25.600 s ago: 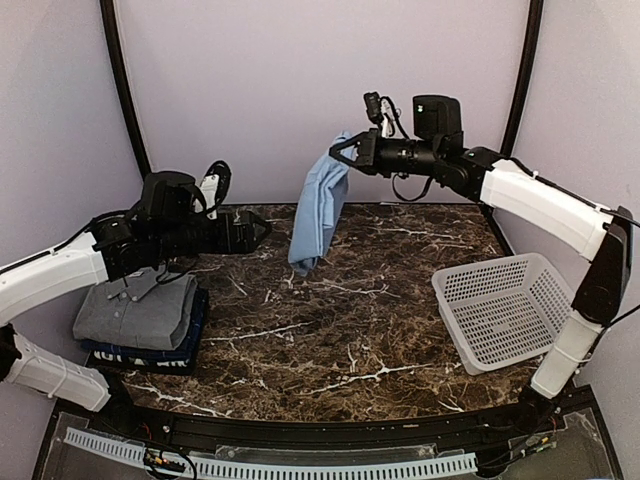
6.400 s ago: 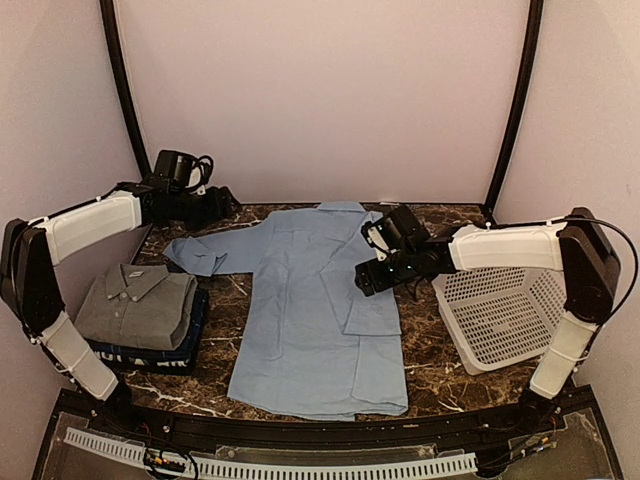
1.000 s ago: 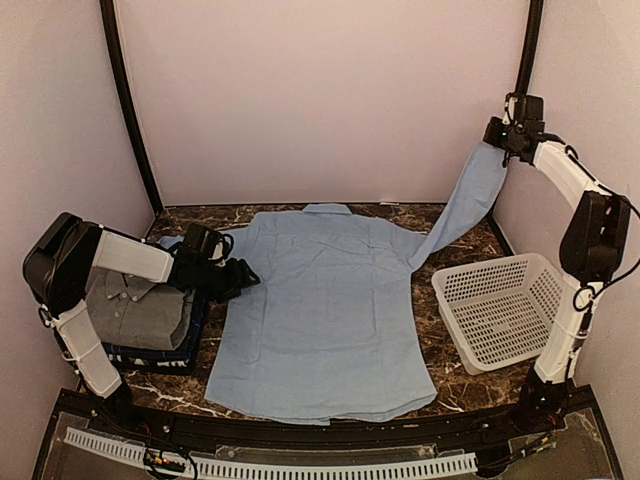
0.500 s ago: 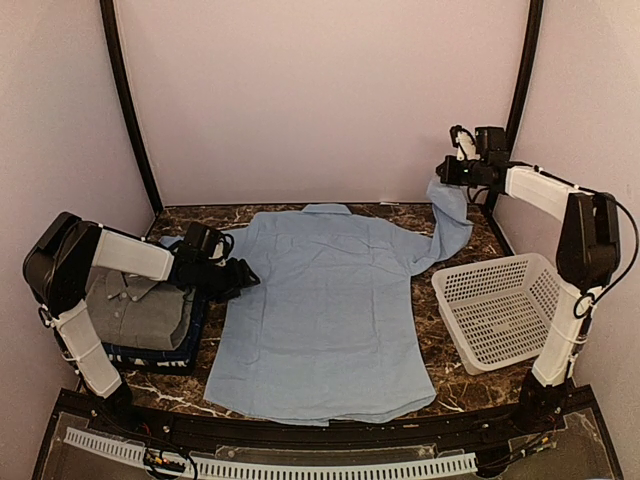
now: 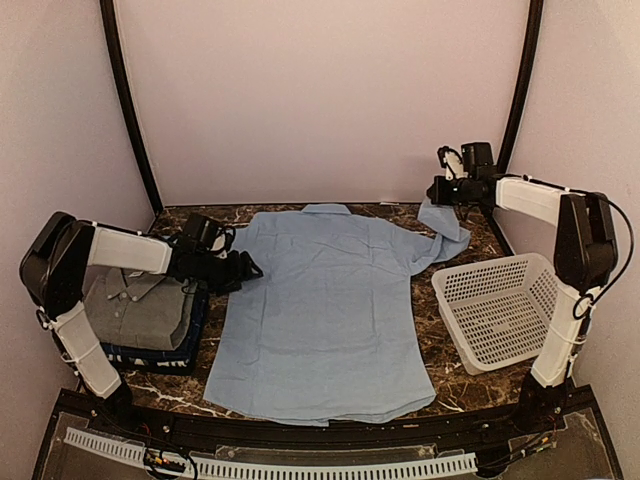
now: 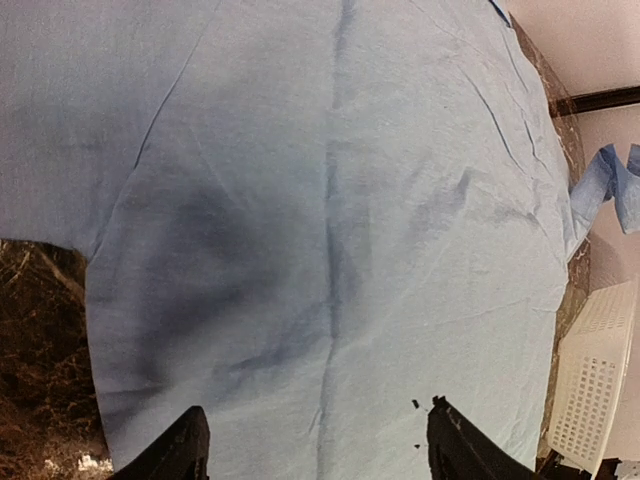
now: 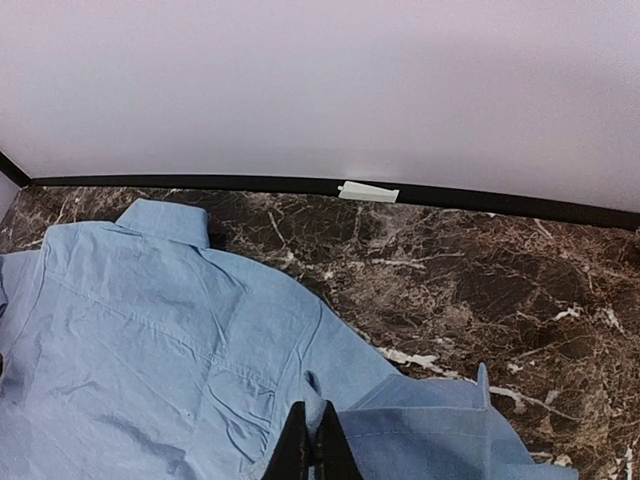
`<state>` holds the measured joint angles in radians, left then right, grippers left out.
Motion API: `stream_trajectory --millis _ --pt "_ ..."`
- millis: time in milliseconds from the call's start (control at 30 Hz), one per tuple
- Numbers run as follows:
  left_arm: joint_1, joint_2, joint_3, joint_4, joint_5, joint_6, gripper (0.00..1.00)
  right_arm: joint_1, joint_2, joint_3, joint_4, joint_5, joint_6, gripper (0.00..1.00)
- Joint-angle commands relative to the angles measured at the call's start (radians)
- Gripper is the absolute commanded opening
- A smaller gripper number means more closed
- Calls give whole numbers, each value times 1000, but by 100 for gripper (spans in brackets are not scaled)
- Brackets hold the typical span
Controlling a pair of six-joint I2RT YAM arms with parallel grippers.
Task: Fold and stack the long sleeve shirts
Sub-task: Flatten out the crumpled shirt at the center of the board.
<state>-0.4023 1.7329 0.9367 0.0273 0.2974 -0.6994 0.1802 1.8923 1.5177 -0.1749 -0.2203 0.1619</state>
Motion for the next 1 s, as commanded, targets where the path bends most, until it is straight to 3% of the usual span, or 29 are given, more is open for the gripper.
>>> stream_trajectory --millis 0,267,433,533,767,967 --pt "-19 -77 46 -21 49 33 74 63 -10 -30 2 28 -38 0" --pt "-47 -120 69 7 105 76 74 237 -50 -87 31 -5 -155 7" --pt "-73 -114 77 28 148 101 77 372 -16 -79 -19 46 -237 30" --pt "-98 -103 93 25 158 124 78 394 -29 -84 -22 59 -181 45" --pt "-122 -78 102 29 160 129 78 394 -34 -53 -177 253 14 51" --pt "-134 -72 107 29 160 134 78 394 -99 -152 -127 388 68 62"
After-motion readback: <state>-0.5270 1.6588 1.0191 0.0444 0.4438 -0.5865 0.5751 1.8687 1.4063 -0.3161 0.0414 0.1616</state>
